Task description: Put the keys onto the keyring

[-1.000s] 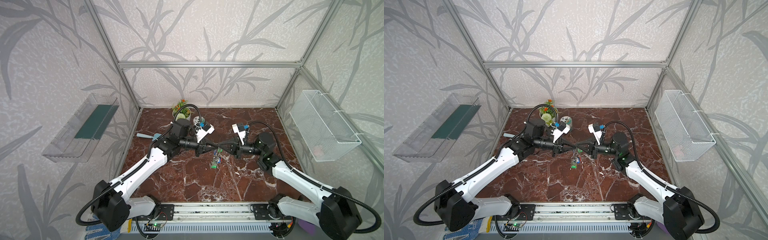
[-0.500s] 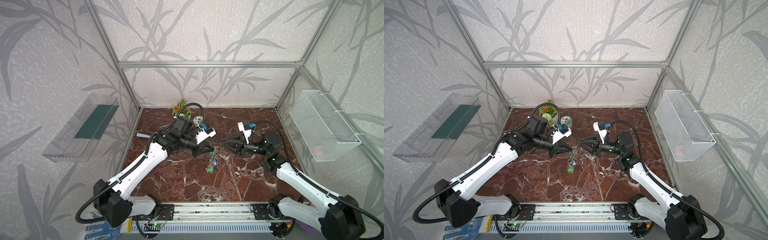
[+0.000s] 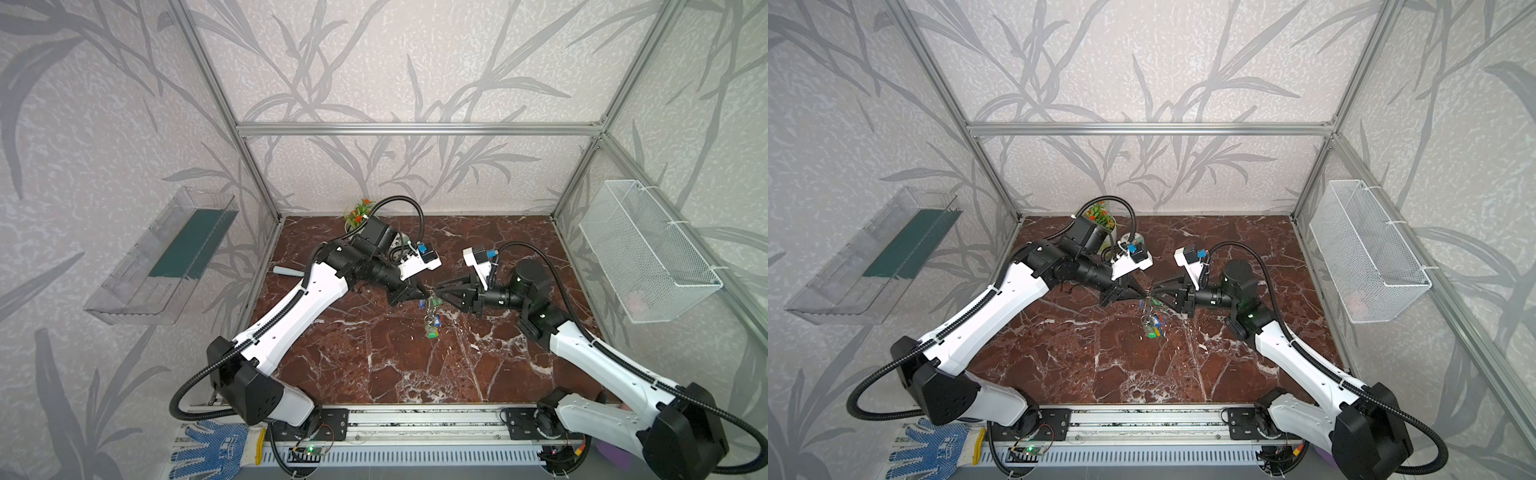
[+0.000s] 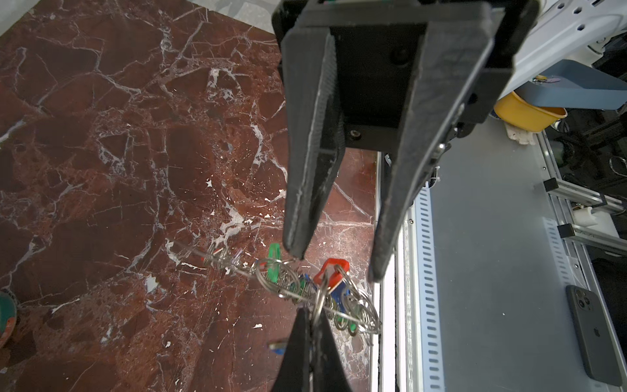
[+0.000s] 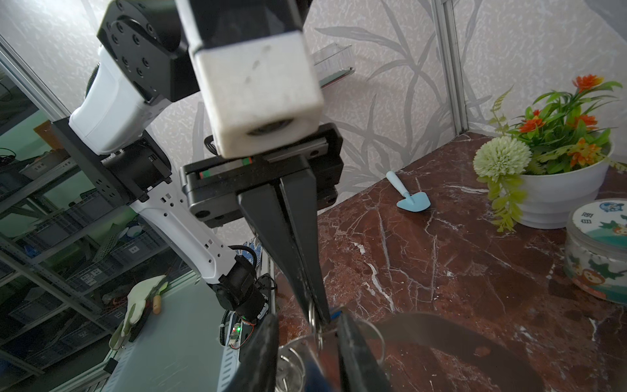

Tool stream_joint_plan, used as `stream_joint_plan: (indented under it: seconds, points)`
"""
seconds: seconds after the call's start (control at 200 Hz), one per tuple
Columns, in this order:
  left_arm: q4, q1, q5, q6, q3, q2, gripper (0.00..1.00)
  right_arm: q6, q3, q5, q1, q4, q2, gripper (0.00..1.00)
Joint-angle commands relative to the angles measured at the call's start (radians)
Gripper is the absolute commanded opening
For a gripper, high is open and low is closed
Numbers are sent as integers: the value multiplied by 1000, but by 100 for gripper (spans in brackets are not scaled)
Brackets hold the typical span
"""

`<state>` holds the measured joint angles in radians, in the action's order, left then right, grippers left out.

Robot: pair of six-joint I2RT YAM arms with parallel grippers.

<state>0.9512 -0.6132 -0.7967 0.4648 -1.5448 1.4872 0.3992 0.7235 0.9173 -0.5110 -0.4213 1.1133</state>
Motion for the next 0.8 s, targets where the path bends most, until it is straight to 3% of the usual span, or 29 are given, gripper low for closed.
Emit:
stream_joint_plan:
  seconds: [0.0,0.28,0.495,0.795]
  points:
    - [61,-8,-19,54,-71,11,0,-10,39,14,-7,-12,17,30]
    - [118,-11,-12,66,-151,69,0,-14,40,21,-9,-17,39,27]
    - [124,-13,-16,67,-170,84,0,-20,39,21,-10,-14,46,17]
    - [123,-12,-23,64,-173,88,0,-48,40,20,-18,12,57,13]
